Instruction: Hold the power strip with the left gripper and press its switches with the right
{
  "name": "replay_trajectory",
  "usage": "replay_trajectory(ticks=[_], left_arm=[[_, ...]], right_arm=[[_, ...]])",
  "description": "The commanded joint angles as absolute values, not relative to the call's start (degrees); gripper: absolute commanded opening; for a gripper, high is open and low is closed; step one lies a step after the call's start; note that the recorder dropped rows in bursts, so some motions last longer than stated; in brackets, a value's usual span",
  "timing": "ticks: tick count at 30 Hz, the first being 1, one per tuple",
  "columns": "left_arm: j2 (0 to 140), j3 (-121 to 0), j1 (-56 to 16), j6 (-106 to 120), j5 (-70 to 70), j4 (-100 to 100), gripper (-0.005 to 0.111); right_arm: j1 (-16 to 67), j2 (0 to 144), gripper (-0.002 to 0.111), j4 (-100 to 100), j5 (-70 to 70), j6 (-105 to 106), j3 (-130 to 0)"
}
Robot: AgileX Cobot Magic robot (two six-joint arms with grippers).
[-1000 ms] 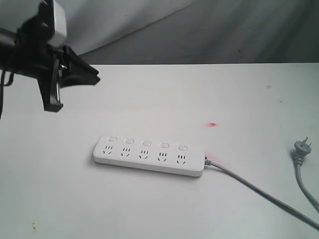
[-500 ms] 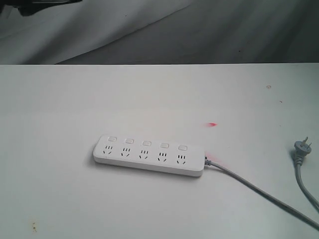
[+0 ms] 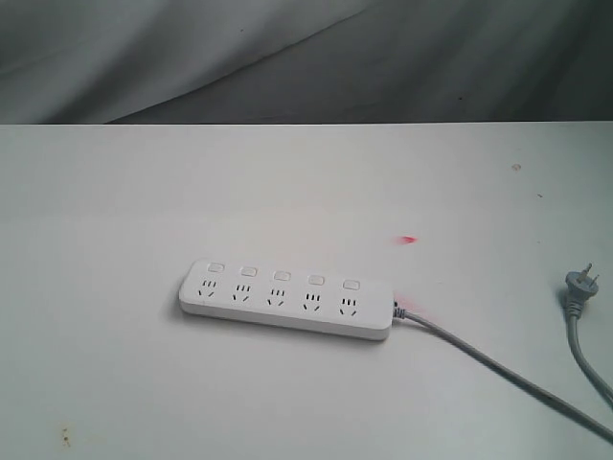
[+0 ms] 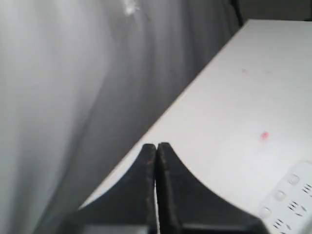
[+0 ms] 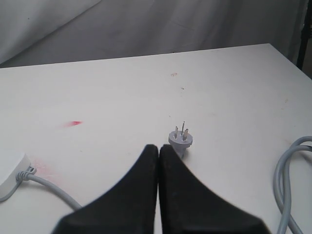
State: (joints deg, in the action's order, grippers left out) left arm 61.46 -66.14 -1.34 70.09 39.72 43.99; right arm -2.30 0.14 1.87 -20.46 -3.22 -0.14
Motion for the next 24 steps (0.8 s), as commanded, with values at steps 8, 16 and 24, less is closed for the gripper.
replay_trajectory(ticks=[8,16,24], left_arm=[[41.73,-64.07,-1.9,15.91,26.83,11.21,0.0],[31.83,-46.68,-1.9,-2.0,19.35,2.19,0.0],[25.34,-30.0,-1.9,-2.85,15.21,2.19,0.0]], right_arm=[[-2.76,0.0,0.0,2.13,-20.23,-3.27,0.0],[-2.76,0.0,0.0,2.13,-20.23,-3.27,0.0],[-2.76,0.0,0.0,2.13,-20.23,-3.27,0.0]])
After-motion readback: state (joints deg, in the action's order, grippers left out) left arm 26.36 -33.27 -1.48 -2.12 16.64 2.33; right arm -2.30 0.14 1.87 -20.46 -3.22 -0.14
